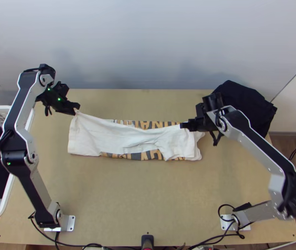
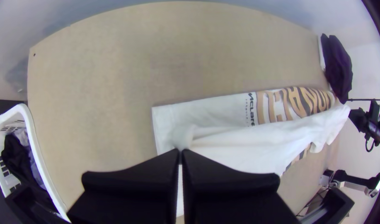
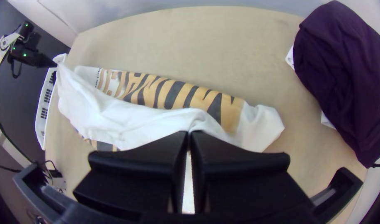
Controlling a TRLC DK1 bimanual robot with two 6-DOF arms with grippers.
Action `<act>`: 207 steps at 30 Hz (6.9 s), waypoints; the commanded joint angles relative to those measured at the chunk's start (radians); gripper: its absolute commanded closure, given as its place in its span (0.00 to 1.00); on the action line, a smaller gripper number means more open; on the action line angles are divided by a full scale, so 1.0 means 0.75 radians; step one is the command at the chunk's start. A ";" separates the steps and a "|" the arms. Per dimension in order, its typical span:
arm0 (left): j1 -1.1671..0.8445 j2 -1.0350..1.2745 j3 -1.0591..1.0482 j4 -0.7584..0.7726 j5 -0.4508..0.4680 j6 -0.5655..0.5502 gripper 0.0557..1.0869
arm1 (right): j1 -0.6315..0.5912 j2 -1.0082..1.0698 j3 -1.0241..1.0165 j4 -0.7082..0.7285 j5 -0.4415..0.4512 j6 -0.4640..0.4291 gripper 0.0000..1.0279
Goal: Fold the t-shirt
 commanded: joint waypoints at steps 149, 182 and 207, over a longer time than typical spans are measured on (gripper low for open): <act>-0.971 0.058 0.289 0.763 0.499 -0.797 0.04 | -0.196 -0.603 -0.176 -0.114 -0.042 0.554 0.03; -0.499 -0.465 -0.210 0.497 0.450 -0.552 0.04 | -0.073 0.473 -0.231 0.555 -0.643 0.544 0.03; -0.478 -0.512 -0.347 0.536 0.444 -0.548 0.04 | 0.097 0.491 0.019 0.592 -0.604 0.626 0.97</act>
